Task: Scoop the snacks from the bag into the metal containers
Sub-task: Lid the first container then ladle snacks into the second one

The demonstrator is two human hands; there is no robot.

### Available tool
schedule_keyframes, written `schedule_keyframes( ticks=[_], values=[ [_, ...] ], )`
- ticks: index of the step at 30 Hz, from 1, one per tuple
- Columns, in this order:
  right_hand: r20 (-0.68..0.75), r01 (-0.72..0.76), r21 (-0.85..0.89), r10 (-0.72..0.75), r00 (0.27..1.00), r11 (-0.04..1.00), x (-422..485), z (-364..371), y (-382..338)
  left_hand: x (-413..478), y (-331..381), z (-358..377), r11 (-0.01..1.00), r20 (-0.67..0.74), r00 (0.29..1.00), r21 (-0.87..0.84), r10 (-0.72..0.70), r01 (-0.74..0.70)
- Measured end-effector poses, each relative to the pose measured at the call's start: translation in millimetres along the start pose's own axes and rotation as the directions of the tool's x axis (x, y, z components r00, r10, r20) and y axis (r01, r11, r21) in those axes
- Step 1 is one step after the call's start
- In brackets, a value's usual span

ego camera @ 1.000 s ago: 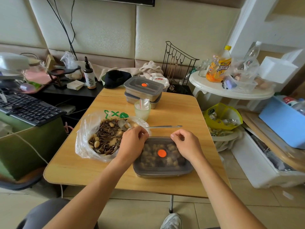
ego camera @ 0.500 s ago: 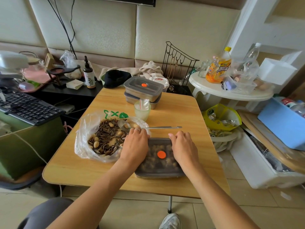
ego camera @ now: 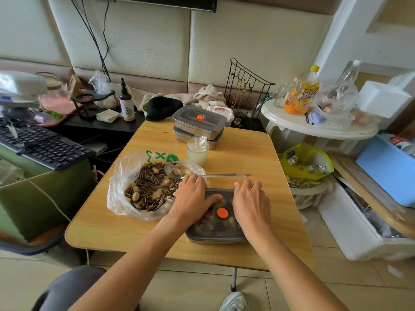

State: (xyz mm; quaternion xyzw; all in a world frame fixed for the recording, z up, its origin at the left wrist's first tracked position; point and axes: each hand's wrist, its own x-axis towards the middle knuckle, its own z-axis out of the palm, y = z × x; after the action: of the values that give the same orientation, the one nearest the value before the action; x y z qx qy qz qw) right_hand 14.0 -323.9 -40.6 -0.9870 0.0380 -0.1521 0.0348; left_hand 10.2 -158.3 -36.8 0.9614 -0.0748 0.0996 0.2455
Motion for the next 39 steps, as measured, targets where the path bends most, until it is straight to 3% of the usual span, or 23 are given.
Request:
schedule_keyframes(
  ticks=[6,11,14,18,22,25,28,31,34,39],
  values=[
    [-0.043,0.012,-0.022,-0.013,0.999,1.000,0.5,4.5,1.5,-0.4,0.8,-0.2,1.000,-0.009,1.000,-0.013,-0.008,0.008],
    [0.003,0.022,0.018,-0.022,1.000,1.000,3.6,2.8,5.7,-0.1,-1.0,-0.9,0.998,0.001,1.000,-0.060,-0.017,0.017],
    [0.105,0.030,0.218,-0.054,0.993,0.976,10.3,1.6,14.4,2.2,-3.8,-0.5,0.994,0.016,1.000,-0.106,-0.014,0.015],
    [0.292,0.118,0.522,-0.307,0.906,0.845,16.0,-14.5,27.0,2.1,-10.1,0.5,0.981,0.000,1.000,-0.192,0.017,-0.017],
    [0.448,-0.104,0.740,-0.371,0.813,0.665,22.3,-21.8,50.6,-1.5,-10.1,-0.1,0.954,-0.038,0.999,-0.297,0.032,-0.042],
    [0.481,-0.239,0.740,-0.246,0.842,0.629,23.2,-21.2,68.3,-0.2,-4.8,-3.7,0.922,-0.134,0.987,-0.386,-0.090,0.032],
    [0.492,-0.418,0.724,0.013,0.870,0.549,30.0,-12.4,91.5,2.3,-3.0,-4.9,0.917,-0.160,0.977,-0.394,-0.139,0.065],
    [0.410,-0.509,0.714,0.301,0.861,0.481,34.9,-3.0,106.7,0.1,-1.9,-2.0,0.917,-0.132,0.984,-0.395,-0.123,0.062],
    [0.278,-0.524,0.723,0.505,0.817,0.451,34.7,3.3,101.7,-1.0,-1.9,6.6,0.938,-0.105,0.990,-0.343,-0.090,0.049],
    [0.227,-0.567,0.745,0.667,0.710,0.351,52.0,16.0,75.2,4.8,-1.3,9.1,0.953,-0.080,0.991,-0.293,-0.108,0.081]
  ],
)
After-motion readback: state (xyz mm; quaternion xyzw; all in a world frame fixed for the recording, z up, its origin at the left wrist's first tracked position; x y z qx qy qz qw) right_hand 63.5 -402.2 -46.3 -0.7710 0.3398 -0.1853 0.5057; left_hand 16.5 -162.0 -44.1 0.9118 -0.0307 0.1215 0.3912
